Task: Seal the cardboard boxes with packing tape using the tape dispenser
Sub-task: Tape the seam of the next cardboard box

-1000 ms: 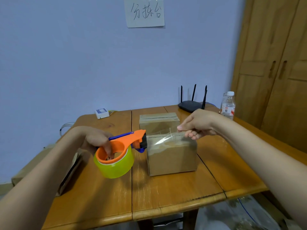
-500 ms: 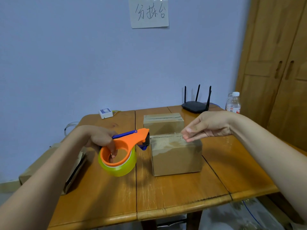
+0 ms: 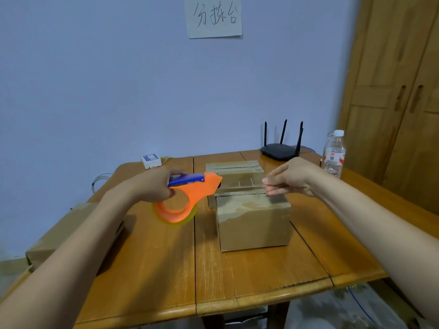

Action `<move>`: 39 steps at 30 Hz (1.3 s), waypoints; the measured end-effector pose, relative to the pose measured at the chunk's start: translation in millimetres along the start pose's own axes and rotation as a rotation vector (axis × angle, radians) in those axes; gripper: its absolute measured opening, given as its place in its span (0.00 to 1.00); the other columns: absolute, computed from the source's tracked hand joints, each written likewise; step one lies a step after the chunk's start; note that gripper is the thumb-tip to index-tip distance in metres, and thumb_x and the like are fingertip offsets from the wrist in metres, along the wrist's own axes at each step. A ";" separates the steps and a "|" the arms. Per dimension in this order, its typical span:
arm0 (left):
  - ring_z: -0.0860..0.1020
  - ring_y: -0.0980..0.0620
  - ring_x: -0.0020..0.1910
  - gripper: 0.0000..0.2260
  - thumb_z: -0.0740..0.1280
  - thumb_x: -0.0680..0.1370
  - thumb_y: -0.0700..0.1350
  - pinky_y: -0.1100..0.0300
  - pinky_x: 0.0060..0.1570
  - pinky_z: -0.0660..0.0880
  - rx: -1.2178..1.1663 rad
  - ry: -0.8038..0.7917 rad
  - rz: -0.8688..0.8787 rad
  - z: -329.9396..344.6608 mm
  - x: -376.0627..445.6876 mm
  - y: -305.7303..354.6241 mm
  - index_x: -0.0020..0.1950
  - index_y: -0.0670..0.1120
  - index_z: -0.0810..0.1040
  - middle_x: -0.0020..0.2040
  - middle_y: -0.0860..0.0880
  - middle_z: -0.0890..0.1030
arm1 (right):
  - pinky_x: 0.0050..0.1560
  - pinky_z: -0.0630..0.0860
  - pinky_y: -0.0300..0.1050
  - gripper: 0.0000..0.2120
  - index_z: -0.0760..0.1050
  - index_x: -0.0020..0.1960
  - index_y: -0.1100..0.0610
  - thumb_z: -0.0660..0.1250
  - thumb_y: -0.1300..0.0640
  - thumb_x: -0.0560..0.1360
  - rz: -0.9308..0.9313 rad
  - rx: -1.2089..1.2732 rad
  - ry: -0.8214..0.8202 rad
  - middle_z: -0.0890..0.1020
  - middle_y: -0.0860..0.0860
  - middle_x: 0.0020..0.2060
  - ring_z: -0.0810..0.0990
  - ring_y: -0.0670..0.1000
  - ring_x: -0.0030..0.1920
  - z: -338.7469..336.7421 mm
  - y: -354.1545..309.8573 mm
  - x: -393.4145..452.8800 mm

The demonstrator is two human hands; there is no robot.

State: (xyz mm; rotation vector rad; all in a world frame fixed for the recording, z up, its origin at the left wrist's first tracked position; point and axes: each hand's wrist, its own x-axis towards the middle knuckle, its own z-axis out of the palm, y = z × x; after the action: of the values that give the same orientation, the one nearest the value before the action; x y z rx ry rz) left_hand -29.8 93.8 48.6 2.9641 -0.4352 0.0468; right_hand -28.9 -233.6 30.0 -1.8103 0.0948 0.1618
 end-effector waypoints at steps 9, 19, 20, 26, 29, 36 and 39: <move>0.78 0.48 0.50 0.26 0.64 0.72 0.33 0.53 0.46 0.78 0.001 0.215 0.143 -1.8 15.0 20.7 0.67 0.53 0.72 0.53 0.49 0.81 | 0.43 0.85 0.53 0.12 0.80 0.57 0.64 0.73 0.65 0.74 0.138 0.327 -0.011 0.85 0.61 0.52 0.85 0.58 0.52 -22.0 2.0 6.0; 0.77 0.49 0.46 0.26 0.63 0.72 0.32 0.54 0.44 0.76 0.017 0.210 0.217 -2.2 37.7 37.9 0.67 0.50 0.75 0.50 0.49 0.82 | 0.34 0.84 0.47 0.09 0.79 0.54 0.70 0.71 0.69 0.75 0.143 0.390 0.046 0.86 0.61 0.39 0.87 0.54 0.38 -47.2 20.0 18.7; 0.77 0.49 0.45 0.25 0.63 0.72 0.32 0.56 0.41 0.75 0.038 0.200 0.213 -1.1 39.1 39.0 0.66 0.50 0.75 0.49 0.50 0.82 | 0.35 0.84 0.47 0.09 0.79 0.54 0.70 0.71 0.69 0.75 0.147 0.388 0.045 0.86 0.61 0.38 0.87 0.54 0.37 -49.6 22.4 21.0; 0.74 0.49 0.45 0.22 0.61 0.76 0.32 0.59 0.36 0.67 0.107 0.192 0.193 5.5 45.1 39.0 0.65 0.51 0.75 0.44 0.51 0.77 | 0.36 0.84 0.46 0.09 0.79 0.55 0.69 0.71 0.69 0.74 0.124 0.356 0.056 0.86 0.61 0.41 0.87 0.54 0.40 -61.0 31.3 28.5; 0.74 0.49 0.46 0.25 0.61 0.73 0.31 0.55 0.42 0.72 0.158 0.188 0.107 -3.5 43.1 16.3 0.64 0.53 0.76 0.44 0.52 0.77 | 0.36 0.84 0.47 0.11 0.79 0.55 0.69 0.72 0.68 0.73 0.129 0.340 0.136 0.85 0.61 0.42 0.87 0.55 0.41 -79.3 43.0 31.9; 0.74 0.48 0.45 0.26 0.62 0.72 0.30 0.58 0.42 0.68 0.133 0.267 0.106 -20.1 48.0 22.5 0.67 0.49 0.75 0.48 0.48 0.80 | 0.42 0.85 0.57 0.12 0.78 0.58 0.64 0.71 0.66 0.75 0.193 0.421 0.127 0.87 0.60 0.45 0.86 0.60 0.49 -82.5 72.5 33.6; 0.75 0.47 0.46 0.27 0.63 0.74 0.32 0.57 0.43 0.69 0.165 0.236 0.112 -30.1 53.2 27.5 0.70 0.50 0.74 0.53 0.46 0.83 | 0.48 0.83 0.62 0.15 0.78 0.60 0.60 0.73 0.63 0.75 0.214 0.437 0.124 0.86 0.60 0.52 0.84 0.64 0.54 -81.9 80.4 33.4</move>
State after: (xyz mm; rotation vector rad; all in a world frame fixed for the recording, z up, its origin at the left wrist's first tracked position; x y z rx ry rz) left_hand 12.9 57.0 85.0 3.0373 -0.5885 0.4601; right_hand -3.1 -331.8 -33.1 -1.3699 0.3836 0.1657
